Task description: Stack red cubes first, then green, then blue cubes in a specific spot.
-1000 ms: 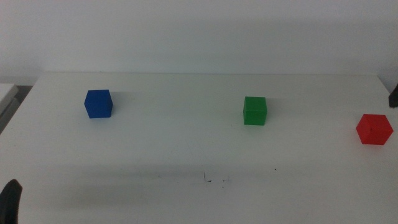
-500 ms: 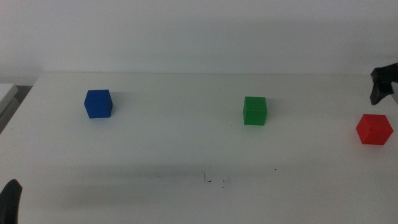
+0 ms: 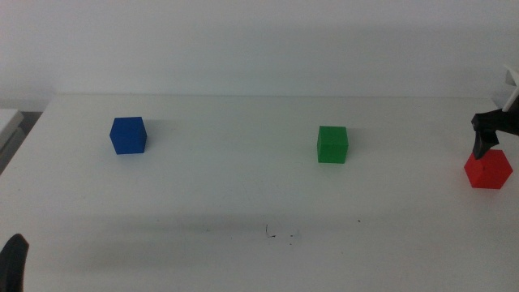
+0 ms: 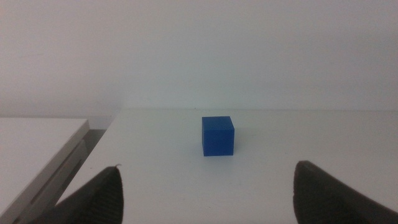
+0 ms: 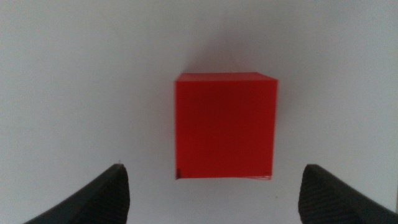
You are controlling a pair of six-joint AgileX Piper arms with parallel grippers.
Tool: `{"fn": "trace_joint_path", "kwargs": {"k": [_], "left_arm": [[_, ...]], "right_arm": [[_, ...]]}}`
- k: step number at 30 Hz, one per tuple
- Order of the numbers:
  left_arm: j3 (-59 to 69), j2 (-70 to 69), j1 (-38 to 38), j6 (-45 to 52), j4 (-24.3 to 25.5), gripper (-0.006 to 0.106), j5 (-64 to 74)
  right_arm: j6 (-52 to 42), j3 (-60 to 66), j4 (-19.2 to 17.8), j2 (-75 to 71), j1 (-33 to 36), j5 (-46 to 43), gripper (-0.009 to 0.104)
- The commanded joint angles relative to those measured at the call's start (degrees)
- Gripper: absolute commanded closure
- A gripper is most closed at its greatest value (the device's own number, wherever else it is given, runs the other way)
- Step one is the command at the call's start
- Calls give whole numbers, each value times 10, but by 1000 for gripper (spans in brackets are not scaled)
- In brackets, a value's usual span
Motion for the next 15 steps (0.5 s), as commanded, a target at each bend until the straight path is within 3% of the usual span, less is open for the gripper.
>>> {"fn": "trace_joint_path", "kwargs": {"k": [1, 15], "left_arm": [[0, -2, 0, -8, 1, 7, -6], [0, -2, 0, -8, 1, 7, -7]], "right_arm": [[-3, -5, -3, 3, -10, -7, 14], [-3, -4, 6, 20, -14, -63, 16]]}}
